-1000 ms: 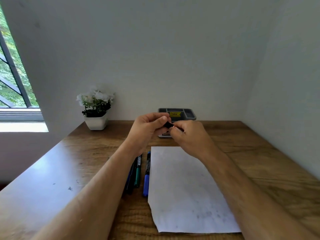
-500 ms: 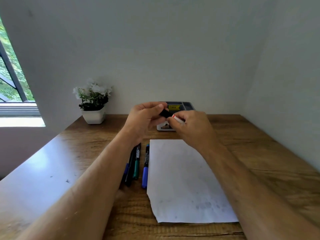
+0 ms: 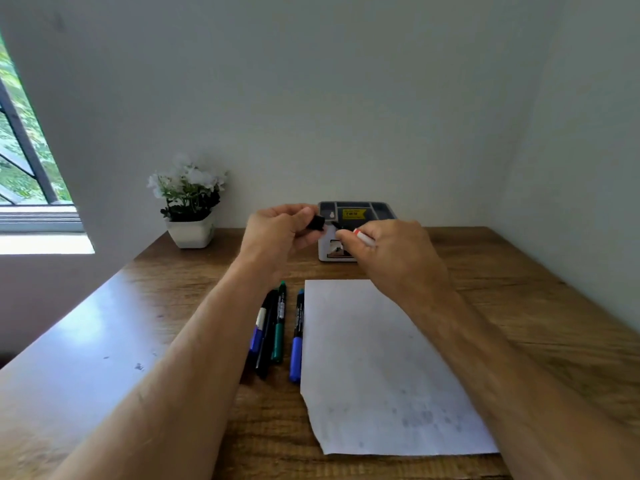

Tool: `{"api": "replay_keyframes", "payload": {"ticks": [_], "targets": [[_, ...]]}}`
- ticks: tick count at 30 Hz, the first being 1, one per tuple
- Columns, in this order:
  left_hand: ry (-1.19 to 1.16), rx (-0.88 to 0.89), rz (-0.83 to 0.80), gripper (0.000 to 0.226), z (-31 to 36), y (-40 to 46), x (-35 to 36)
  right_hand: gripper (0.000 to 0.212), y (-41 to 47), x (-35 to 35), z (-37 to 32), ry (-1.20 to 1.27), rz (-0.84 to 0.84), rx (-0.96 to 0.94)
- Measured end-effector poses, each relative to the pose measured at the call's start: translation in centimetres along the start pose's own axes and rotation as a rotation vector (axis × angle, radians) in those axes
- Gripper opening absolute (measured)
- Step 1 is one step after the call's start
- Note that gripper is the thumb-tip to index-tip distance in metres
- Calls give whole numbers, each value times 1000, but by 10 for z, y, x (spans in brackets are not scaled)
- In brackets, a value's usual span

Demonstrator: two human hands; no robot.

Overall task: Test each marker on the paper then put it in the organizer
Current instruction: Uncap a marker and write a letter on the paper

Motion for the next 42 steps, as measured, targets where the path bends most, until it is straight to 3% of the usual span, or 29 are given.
{"api": "replay_keyframes", "payload": {"ticks": [3, 6, 10, 12, 14, 18, 28, 31, 35, 39, 42], "targets": [[61, -24, 16, 15, 2, 6, -12, 45, -1, -7, 8, 54, 28, 69], [195, -53, -77, 19, -3, 3, -8, 48, 1, -8, 16, 193, 61, 153], [324, -50, -170, 30, -3, -6, 4, 35, 1, 0, 18, 452, -49, 310], [554, -2, -201, 34, -5, -3, 5, 26, 1, 10, 16, 602, -136, 361], [892, 42, -227, 31, -11, 0, 4, 35, -2, 21, 14, 680, -199, 427], [1330, -48, -317, 10, -20, 1, -4, 39, -19, 44, 20, 651, -278, 520], [1391, -69, -316, 10, -36, 7, 4, 42, -17, 43, 37, 527, -353, 463], [1387, -72, -292, 13, -36, 8, 9, 39, -7, 35, 28, 647, -290, 459], [1395, -93, -284, 16, -36, 9, 13, 19, 6, 25, 11, 930, -141, 545], [1411, -127, -267, 16, -33, 15, 12, 30, 4, 35, 5, 1182, -88, 675], [1441, -189, -302, 22, -32, 18, 11, 27, -8, 46, 7, 1158, -119, 640]]}}
Point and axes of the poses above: each hand's wrist, its own y-axis towards the middle knuckle, its own x-axis out of the palm, z = x × y, the point moved 3 cm from there along y, towards the middle knuckle, and after that the axes turned 12 degrees about -y, right-handed, at the moved point
